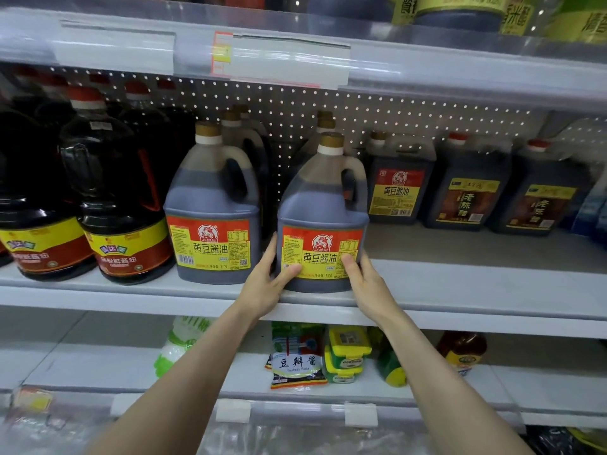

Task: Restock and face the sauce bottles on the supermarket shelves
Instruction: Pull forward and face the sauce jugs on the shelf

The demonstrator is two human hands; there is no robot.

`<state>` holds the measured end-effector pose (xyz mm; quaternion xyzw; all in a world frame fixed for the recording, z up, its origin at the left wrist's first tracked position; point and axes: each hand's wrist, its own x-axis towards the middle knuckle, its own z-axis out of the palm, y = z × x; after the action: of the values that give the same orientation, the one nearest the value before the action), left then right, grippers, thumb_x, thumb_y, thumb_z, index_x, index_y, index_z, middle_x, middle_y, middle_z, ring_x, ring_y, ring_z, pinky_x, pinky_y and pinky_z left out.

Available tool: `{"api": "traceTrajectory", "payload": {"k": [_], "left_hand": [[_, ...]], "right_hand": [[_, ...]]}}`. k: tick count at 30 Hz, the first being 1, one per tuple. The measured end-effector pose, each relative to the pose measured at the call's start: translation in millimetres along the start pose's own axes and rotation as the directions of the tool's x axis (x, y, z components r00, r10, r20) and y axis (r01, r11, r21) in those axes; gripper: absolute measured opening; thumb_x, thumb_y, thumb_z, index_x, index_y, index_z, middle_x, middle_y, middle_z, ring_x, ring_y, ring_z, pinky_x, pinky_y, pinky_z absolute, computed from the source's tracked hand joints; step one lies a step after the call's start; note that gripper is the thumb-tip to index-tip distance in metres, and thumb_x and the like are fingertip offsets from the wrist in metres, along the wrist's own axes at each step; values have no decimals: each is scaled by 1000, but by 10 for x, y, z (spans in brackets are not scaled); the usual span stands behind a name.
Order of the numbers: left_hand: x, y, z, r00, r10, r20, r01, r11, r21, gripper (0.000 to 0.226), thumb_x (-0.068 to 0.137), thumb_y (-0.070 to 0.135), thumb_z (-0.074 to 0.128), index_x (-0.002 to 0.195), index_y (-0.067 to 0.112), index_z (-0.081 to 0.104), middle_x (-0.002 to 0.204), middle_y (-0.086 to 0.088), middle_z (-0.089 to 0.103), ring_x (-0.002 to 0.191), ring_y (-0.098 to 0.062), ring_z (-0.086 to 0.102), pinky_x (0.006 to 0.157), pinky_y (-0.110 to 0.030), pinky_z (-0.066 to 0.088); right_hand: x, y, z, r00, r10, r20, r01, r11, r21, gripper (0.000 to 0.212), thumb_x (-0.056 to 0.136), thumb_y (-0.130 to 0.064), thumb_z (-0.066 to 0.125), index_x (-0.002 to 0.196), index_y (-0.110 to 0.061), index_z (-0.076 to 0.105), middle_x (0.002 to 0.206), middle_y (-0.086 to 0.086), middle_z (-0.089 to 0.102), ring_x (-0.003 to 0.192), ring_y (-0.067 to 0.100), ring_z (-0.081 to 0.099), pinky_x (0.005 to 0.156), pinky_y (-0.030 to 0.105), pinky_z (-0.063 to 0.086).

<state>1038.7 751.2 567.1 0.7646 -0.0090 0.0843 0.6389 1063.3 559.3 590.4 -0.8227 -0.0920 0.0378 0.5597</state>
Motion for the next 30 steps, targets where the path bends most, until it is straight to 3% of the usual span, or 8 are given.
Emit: {"api": "traceTrajectory", "payload": {"k": [15, 22, 30], "left_hand": [[25, -54, 16, 999, -2, -41, 5, 998, 69, 75, 90, 40, 58, 152, 37, 15, 148, 11, 42, 136, -11, 39, 114, -41, 33], [14, -51, -5, 1000, -9, -9, 9, 999, 42, 78, 84, 47, 60, 151, 31, 22, 144, 10, 47, 134, -11, 42, 114, -42, 34], [24, -37, -8, 1000, -7, 3, 6, 999, 42, 68, 93, 34, 57, 151, 33, 21, 143, 12, 47, 133, -9, 42, 114, -41, 34]], "right_hand": [[68, -11, 30, 1000, 26, 2, -26, 999, -20, 58, 97, -53, 31, 151, -34, 19, 144, -6, 45, 132, 17, 43, 102, 29, 32], [48, 48, -31, 998, 21, 55, -22, 1000, 20, 58, 96, -52, 39, 150, -35, 26, 144, -9, 47, 133, 14, 42, 115, 41, 31], [45, 37, -19, 998, 15, 54, -13, 1000, -26, 59, 96, -54, 37, 150, -36, 23, 144, -8, 47, 133, 15, 43, 113, 41, 33]]}}
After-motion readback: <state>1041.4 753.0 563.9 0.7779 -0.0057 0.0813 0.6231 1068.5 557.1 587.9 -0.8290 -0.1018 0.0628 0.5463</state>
